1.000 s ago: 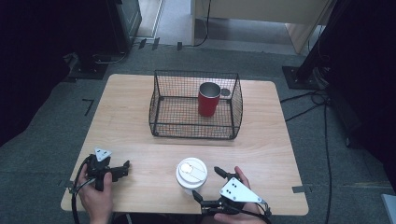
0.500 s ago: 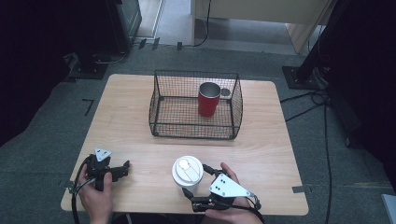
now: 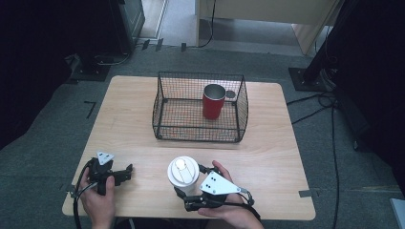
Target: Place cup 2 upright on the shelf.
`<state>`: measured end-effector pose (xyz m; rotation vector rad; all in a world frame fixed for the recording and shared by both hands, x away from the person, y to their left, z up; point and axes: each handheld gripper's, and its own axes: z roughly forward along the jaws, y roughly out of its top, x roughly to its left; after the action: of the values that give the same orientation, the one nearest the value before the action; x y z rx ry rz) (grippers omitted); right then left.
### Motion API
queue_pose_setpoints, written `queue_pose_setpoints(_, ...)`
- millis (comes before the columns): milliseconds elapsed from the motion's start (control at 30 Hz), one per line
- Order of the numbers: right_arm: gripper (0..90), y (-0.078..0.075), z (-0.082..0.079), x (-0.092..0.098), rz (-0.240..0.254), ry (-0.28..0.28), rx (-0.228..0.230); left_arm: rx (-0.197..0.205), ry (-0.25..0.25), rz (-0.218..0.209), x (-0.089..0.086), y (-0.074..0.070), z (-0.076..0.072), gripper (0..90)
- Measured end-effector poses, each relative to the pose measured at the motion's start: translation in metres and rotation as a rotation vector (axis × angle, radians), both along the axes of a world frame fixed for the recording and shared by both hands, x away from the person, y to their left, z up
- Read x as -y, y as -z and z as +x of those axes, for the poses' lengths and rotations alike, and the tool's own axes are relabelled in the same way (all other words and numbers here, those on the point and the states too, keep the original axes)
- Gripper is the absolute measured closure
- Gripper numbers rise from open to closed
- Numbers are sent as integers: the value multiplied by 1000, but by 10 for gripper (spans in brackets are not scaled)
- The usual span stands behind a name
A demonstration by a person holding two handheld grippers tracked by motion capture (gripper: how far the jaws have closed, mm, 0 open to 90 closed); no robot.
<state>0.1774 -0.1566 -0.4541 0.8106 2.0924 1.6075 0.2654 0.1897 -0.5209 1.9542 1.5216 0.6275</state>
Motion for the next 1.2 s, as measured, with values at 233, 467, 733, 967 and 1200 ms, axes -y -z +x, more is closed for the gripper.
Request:
queue_pose_setpoints(233,102,1,8,-13,7,-1,-9,0,0,0,0,0,0,0)
queue_pose_setpoints(467,92,2,16,-29,8,-2,-17,0,0,0,0,0,0,0)
queue_pose_setpoints(733,91,4,23,-41,17,18,-20,2,-1,-2,0,0,1,0)
queue_pose_setpoints(967,101,4,30,-48,26,49,-4,2,0,-3,0,0,1,0)
queue_pose_setpoints(1200,154,4,38,-52,50,76,4,2,-2,-3,1,0,1,0)
